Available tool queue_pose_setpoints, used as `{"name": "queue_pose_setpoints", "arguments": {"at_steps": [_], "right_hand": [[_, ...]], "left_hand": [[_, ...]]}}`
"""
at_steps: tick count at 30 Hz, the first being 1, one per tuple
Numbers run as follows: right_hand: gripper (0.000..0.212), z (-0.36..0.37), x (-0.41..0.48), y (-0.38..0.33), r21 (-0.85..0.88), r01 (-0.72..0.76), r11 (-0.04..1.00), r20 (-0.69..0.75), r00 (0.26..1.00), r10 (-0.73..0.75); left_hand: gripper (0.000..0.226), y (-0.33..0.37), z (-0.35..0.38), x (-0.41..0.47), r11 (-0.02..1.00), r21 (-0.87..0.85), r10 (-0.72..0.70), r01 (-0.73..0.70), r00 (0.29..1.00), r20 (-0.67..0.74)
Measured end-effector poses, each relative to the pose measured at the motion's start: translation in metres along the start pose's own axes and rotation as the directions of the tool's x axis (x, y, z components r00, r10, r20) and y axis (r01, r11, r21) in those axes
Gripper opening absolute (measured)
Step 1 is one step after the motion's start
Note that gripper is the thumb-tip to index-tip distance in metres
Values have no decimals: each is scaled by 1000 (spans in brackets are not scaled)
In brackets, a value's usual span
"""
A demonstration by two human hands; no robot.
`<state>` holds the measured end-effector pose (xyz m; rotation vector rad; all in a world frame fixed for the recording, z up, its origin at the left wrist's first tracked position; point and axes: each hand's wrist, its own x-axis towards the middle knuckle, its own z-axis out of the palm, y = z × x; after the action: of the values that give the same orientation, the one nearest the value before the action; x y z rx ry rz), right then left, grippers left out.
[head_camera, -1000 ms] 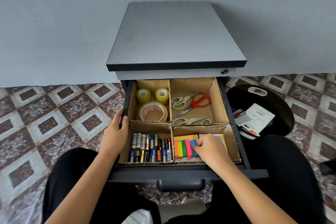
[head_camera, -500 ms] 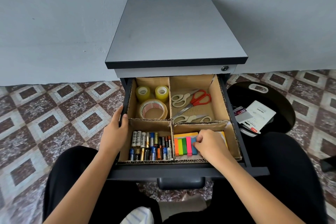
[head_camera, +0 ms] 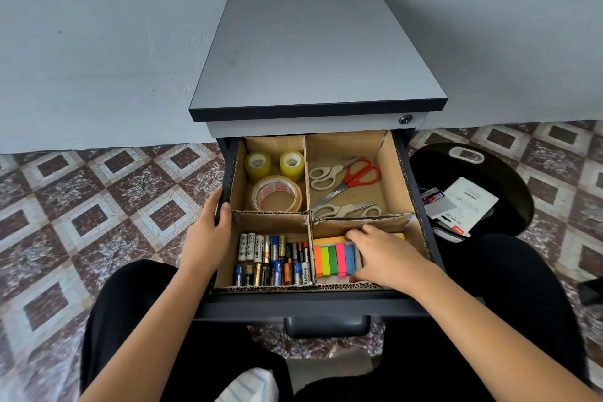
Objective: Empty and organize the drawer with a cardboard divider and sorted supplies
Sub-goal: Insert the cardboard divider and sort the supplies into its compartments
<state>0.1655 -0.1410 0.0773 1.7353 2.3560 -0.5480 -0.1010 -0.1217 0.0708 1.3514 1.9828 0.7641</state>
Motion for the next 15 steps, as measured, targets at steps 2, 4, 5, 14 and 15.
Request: {"name": "queue_pose_setpoints", "arguments": {"at_steps": [2,4,5,14,15], "right_hand": [[61,0,-1,0,3,2,1000,-5,1000,-2],[61,0,-1,0,6,2,1000,-7,1000,-2],[60,0,-1,0,6,2,1000,-9,1000,-2],[59,0,0,1,-25,32,999,-50,998,-33],[63,0,0,1,-26,33,999,-59,998,-35]], "left_hand": [[45,1,0,0,1000,0,0,0,1000,1],[45,0,0,0,1000,1,-1,1,1000,3],[45,-1,0,0,1000,1,-2,2,1000,3],[45,-3,2,2,1000,13,-1,1,1000,-14],[44,-3,2,3,1000,12,-2,2,1000,-13]]}}
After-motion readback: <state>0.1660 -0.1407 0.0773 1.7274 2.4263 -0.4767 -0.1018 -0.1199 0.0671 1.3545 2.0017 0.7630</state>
